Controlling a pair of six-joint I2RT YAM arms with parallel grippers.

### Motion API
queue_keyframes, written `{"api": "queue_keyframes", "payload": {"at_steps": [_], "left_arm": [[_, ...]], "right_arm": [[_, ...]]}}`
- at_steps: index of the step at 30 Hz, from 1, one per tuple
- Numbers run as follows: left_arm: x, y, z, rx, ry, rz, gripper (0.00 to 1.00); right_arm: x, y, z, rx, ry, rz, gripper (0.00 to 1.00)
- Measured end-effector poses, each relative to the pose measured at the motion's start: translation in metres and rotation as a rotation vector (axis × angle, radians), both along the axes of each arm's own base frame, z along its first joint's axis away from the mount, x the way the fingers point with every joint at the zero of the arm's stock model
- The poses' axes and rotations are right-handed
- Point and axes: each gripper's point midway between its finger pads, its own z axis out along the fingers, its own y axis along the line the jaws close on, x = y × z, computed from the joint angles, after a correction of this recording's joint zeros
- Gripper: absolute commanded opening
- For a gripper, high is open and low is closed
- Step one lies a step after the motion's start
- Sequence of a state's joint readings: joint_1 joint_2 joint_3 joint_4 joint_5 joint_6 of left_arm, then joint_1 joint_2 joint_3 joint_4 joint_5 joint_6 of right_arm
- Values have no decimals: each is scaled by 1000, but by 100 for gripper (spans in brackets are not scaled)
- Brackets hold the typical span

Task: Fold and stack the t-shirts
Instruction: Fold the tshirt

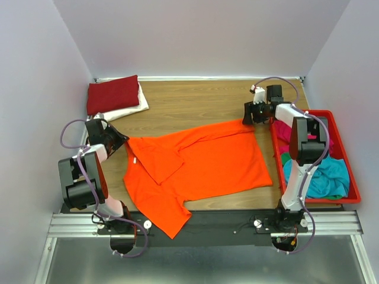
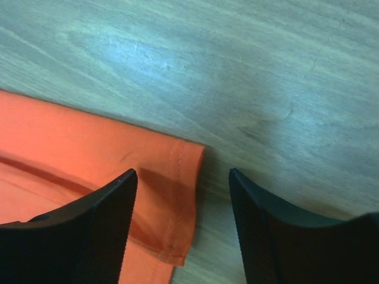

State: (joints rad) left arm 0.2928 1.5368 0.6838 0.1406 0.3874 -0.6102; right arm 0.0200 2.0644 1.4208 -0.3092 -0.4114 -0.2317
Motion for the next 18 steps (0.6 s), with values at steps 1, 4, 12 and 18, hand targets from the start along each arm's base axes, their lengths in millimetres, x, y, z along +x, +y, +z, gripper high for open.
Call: {"api": "queue_keyframes", "payload": {"at_steps": [1, 4, 12, 18], "left_arm": [[0, 1, 0, 0, 0, 2, 0], [0, 4, 0, 0, -1, 11, 0], [0, 20, 2, -14, -7, 56, 0], [20, 26, 5, -33, -12, 58, 0]], "right_arm": [[0, 0, 0, 0, 0, 0, 58], [0, 2, -2, 3, 10, 2, 38], [14, 12, -4, 51, 34, 3, 1], [38, 16, -2, 63, 15, 5, 1]]}}
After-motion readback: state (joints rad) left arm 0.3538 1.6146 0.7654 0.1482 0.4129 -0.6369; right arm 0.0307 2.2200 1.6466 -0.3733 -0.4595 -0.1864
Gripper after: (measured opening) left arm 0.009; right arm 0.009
